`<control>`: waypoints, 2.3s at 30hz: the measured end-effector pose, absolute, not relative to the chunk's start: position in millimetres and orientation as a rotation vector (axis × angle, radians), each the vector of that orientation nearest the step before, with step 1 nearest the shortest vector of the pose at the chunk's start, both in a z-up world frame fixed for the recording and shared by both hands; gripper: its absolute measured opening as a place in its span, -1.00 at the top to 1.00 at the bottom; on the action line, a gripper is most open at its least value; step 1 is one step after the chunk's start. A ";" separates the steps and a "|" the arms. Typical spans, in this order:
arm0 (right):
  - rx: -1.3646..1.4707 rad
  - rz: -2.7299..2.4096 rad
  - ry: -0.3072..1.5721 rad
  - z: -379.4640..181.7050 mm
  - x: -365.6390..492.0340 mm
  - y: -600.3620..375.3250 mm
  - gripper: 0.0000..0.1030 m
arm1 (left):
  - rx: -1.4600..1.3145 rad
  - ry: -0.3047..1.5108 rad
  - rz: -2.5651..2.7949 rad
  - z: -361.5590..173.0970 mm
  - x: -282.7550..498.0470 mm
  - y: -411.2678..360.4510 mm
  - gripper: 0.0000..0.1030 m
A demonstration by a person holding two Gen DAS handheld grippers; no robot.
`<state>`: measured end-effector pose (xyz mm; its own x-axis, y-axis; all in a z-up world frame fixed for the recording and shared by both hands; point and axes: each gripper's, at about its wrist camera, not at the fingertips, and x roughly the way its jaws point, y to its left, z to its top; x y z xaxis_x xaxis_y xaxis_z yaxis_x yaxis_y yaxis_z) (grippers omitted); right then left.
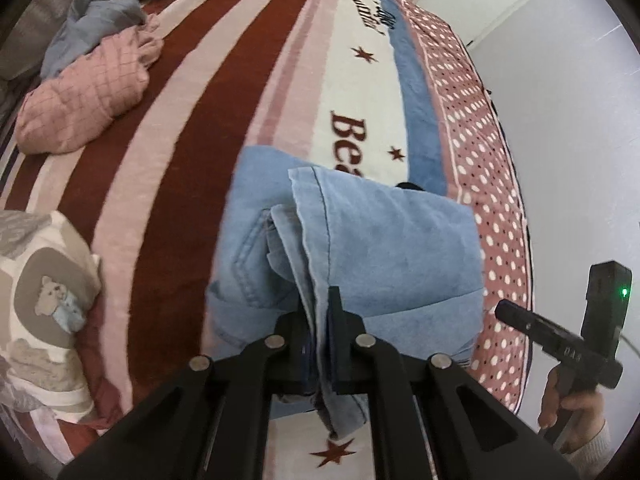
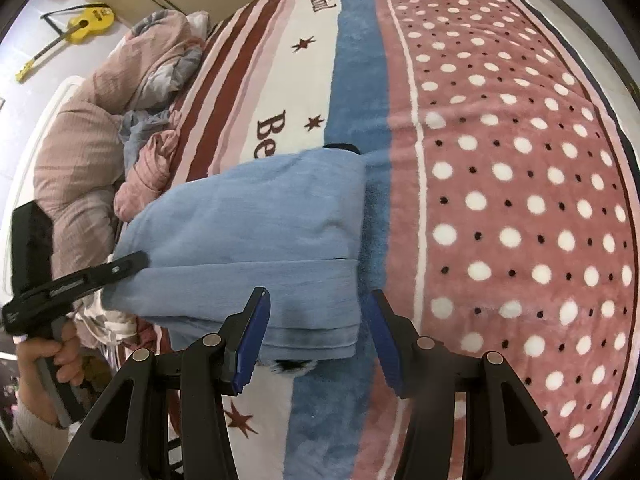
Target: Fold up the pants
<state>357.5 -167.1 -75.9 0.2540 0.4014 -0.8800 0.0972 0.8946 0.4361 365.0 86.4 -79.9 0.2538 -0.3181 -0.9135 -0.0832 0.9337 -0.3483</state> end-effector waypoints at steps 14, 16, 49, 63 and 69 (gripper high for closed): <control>0.500 0.174 1.383 -113.9 375.7 -166.6 -0.12 | -0.334 1.371 -0.148 -116.1 372.5 93.8 -0.30; 0.501 0.161 1.380 -112.5 379.2 -170.3 -0.29 | -0.318 1.365 -0.133 -114.1 377.3 98.2 -0.35; 0.571 0.232 1.268 -113.2 367.5 -133.2 0.52 | -0.493 1.324 -0.302 -128.0 377.1 116.0 0.59; 0.586 0.280 1.196 -54.4 349.2 -134.8 0.53 | -0.444 1.243 -0.292 -50.8 358.9 115.1 0.60; 0.576 0.335 1.177 -36.1 341.7 -129.4 0.53 | -0.439 1.205 -0.238 -15.7 334.7 120.5 0.62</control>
<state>341.7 -129.4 -36.1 0.3591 0.5320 -0.7668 0.0486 0.8098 0.5847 334.7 120.5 -15.7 0.3468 -0.4049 -0.8460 -0.0531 0.8921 -0.4487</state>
